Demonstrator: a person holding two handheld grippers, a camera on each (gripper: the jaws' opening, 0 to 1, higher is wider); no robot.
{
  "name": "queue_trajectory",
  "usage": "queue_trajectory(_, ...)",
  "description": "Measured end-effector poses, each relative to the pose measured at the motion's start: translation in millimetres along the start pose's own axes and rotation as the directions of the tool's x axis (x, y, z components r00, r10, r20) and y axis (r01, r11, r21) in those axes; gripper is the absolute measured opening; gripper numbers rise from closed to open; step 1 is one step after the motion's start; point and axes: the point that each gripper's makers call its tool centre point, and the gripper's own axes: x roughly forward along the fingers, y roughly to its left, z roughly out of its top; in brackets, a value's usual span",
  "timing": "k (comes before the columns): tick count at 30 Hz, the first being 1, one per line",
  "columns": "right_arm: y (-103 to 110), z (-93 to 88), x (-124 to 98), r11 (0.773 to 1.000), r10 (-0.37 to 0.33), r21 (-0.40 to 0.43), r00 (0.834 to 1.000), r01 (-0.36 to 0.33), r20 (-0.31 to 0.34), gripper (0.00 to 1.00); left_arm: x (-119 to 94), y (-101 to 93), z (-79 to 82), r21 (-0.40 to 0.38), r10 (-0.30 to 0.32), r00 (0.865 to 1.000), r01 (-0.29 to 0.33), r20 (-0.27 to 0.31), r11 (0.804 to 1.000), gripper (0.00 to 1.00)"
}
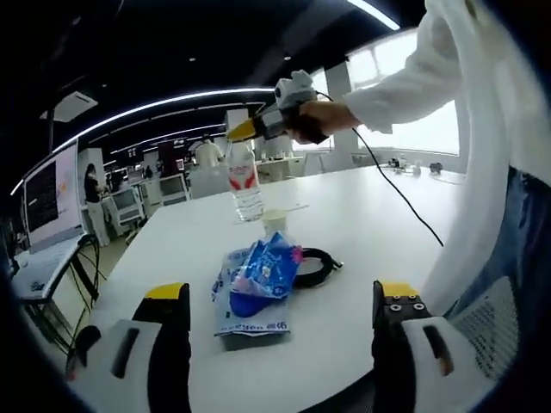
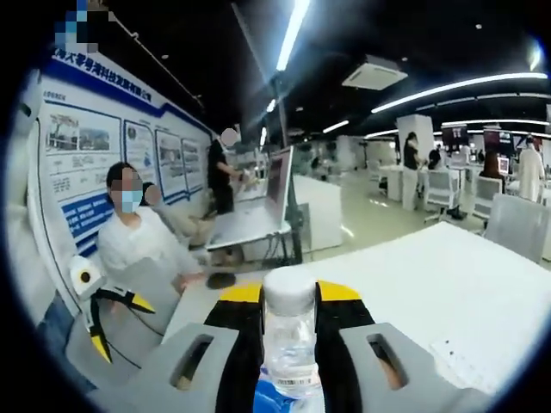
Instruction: Arrange the tabletop items into an orderly group along one side of the table until the central work area is clear of visible clutter.
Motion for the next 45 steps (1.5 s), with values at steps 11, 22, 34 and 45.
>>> queue_trajectory(11,-20,-27.1,12,0.996,0.081,-0.032,0.995,-0.083,-0.055,0.19,3,1.7,-19.7,0.026,0.004,0.997,-0.002,-0.080,1.000,0.87)
queue_trajectory(22,-41,-57.2,17,0.998,0.067,0.000,0.995,-0.067,-0.073,0.19,3,3.1,-29.9,0.076,0.027,0.991,-0.017,-0.130,0.997,0.80)
queue_trajectory(34,-56,-86.3,21,0.997,0.074,-0.007,0.988,-0.076,-0.137,0.19,2,11.3,-38.6,0.107,0.073,0.980,-0.054,-0.185,0.993,0.74)
queue_trajectory(45,-53,-92.8,22,0.992,0.111,-0.043,0.979,-0.120,-0.171,0.19,0,13.5,-49.3,0.121,0.083,0.969,-0.056,-0.232,0.991,0.70)
